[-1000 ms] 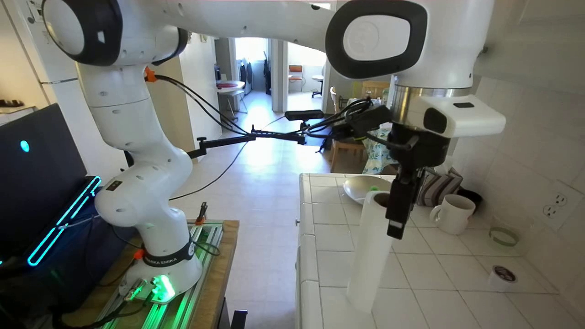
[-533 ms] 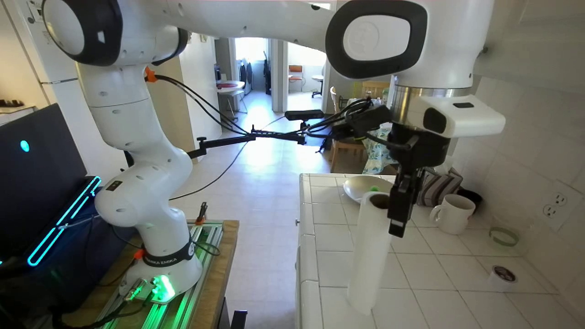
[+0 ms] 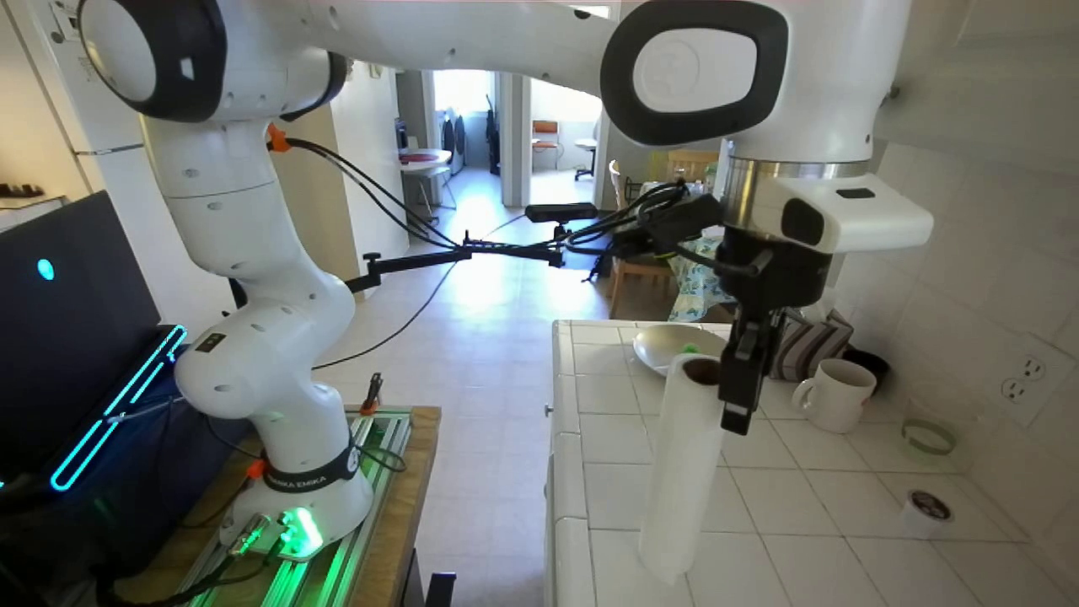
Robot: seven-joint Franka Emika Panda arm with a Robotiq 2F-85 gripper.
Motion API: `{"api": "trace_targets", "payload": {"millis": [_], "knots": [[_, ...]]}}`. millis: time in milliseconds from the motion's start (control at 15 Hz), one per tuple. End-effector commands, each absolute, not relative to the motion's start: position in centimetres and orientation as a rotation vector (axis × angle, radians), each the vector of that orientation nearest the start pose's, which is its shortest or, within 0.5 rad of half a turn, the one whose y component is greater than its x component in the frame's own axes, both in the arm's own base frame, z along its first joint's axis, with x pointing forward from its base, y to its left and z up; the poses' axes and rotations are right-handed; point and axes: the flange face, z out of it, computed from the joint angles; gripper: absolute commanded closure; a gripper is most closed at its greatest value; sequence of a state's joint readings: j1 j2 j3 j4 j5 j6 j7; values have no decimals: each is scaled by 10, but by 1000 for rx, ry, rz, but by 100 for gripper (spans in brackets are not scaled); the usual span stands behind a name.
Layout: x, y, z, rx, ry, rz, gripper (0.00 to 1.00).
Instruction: Unroll one piece of paper from the paper roll
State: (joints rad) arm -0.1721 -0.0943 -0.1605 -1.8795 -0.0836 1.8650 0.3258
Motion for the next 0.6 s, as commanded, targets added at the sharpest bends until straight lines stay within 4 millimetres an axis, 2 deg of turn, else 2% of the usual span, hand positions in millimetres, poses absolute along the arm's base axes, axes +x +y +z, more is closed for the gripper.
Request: {"api": "trace_targets", "payload": {"millis": [0,67,267,533], "knots": [[511,-187,559,-3038,1040,-155,73],[511,-187,559,-3036,1044,-157,86],[511,-188,560,-3031,1054,-165,100],[511,-189,562,-3023,1071,-174,100]]}}
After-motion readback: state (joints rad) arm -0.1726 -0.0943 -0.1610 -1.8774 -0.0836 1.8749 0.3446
